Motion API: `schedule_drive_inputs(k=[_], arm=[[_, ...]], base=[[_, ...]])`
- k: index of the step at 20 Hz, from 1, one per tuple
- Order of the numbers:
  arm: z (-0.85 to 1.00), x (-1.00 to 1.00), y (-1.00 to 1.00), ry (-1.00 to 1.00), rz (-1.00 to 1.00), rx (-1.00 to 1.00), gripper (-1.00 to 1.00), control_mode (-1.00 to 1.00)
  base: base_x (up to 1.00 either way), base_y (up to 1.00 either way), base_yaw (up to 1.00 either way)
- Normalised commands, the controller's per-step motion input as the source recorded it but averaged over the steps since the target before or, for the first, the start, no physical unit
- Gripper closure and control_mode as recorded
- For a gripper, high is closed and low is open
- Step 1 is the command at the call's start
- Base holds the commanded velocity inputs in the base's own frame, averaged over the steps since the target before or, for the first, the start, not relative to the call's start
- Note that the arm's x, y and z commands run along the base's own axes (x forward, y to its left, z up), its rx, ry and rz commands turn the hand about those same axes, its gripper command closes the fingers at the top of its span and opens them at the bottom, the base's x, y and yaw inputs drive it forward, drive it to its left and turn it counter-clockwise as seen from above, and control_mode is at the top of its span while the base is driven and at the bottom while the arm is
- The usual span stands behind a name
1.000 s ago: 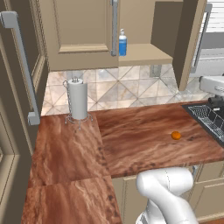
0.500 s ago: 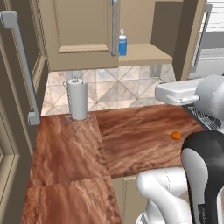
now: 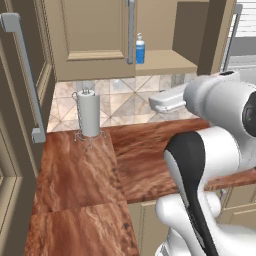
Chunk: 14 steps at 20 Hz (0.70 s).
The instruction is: Open the cabinet. Pick the soap dispenser and place it next to the sink. Then close the cabinet.
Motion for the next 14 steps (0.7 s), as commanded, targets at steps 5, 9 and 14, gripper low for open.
schedule_drive_inputs(k=[5,9,14], arm=[[0.00,0.30,-0.19,0.23,-0.15,-0.28,-1.00,-1.00],[0.00,0.23,-0.27,0.20,-0.15,-0.33,-1.00,-1.00],[0.00,0.20,-0.13,0.21,-0.18,-0.35,-1.00,-1.00]], base=[[0.00,0.00,0.00],[0.00,0.00,0.00],[0.00,0.00,0.00]])
